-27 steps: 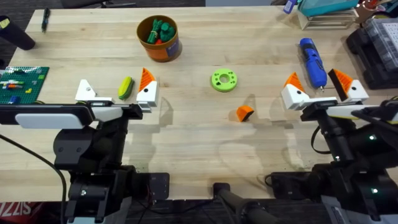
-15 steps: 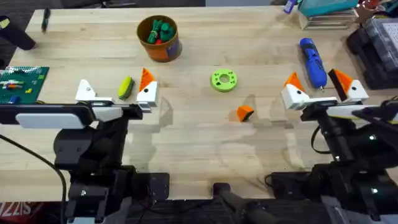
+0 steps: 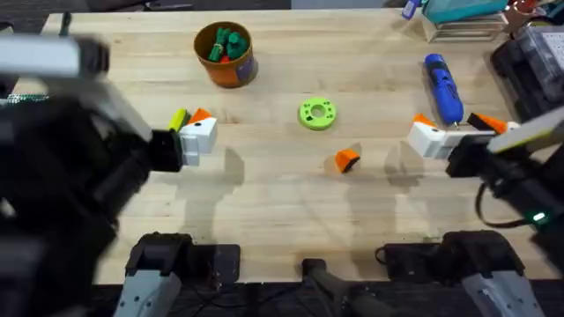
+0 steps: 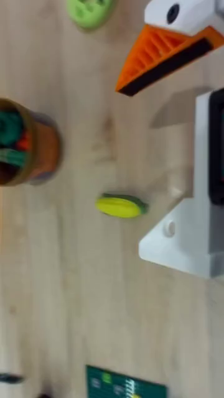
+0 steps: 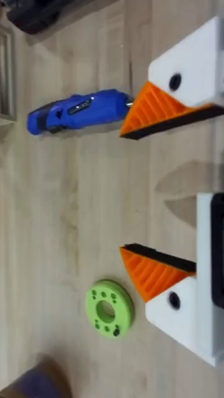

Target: Pick up the gripper from the table and insert it into the empty holder that is missing its gripper. Then pick up a screw, insert it into the mounting hole, and use the screwdriver to tighten it. Finally, clean up the table by picking up the vegetable and placing it into the bucket.

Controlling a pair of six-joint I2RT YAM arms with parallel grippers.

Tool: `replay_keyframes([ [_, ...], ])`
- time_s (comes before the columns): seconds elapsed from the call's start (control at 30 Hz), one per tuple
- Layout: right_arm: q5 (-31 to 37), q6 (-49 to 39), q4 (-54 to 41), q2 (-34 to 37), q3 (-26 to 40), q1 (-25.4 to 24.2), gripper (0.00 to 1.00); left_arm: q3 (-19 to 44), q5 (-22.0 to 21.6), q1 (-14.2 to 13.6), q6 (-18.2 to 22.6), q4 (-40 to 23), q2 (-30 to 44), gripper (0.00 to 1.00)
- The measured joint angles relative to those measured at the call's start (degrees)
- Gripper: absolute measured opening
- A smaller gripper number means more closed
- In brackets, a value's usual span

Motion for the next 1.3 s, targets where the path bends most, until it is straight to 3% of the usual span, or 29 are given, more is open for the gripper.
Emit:
replay_keyframes([
  [0.1, -0.1, 0.0, -6.2, 9.2, 8.1, 0.0, 0.994, 9.6, -2.4, 0.0, 4.1, -11.3, 11.8, 0.986],
  [0.2, -0.1, 0.0, -9.1, 16.6, 13.9, 0.0, 0.994, 16.3, -5.4, 0.0, 8.7, -18.3, 21.9, 0.986],
  [0.23, -0.1, 0.0, -8.5, 21.6, 17.5, 0.0, 0.994, 19.2, -7.2, 0.4, 12.1, -19.6, 30.3, 0.986],
  [0.37, -0.1, 0.0, -7.5, 23.9, 18.2, 0.0, 0.994, 19.5, -6.5, 3.3, 14.3, -17.6, 40.3, 0.986],
  [0.6, -0.1, 0.0, -7.3, 24.1, 18.2, 0.0, 0.993, 19.5, -4.3, 10.1, 16.9, -6.7, 55.0, 0.986],
  [0.9, -0.1, 0.0, -7.3, 24.1, 18.2, 0.0, 0.994, 19.5, -1.8, 13.6, 18.1, 2.6, 63.6, 0.985],
  [1.3, -0.1, 0.0, -7.4, 24.1, 18.2, 0.0, 0.994, 19.6, -1.0, 13.6, 18.3, 3.2, 65.3, 0.985],
])
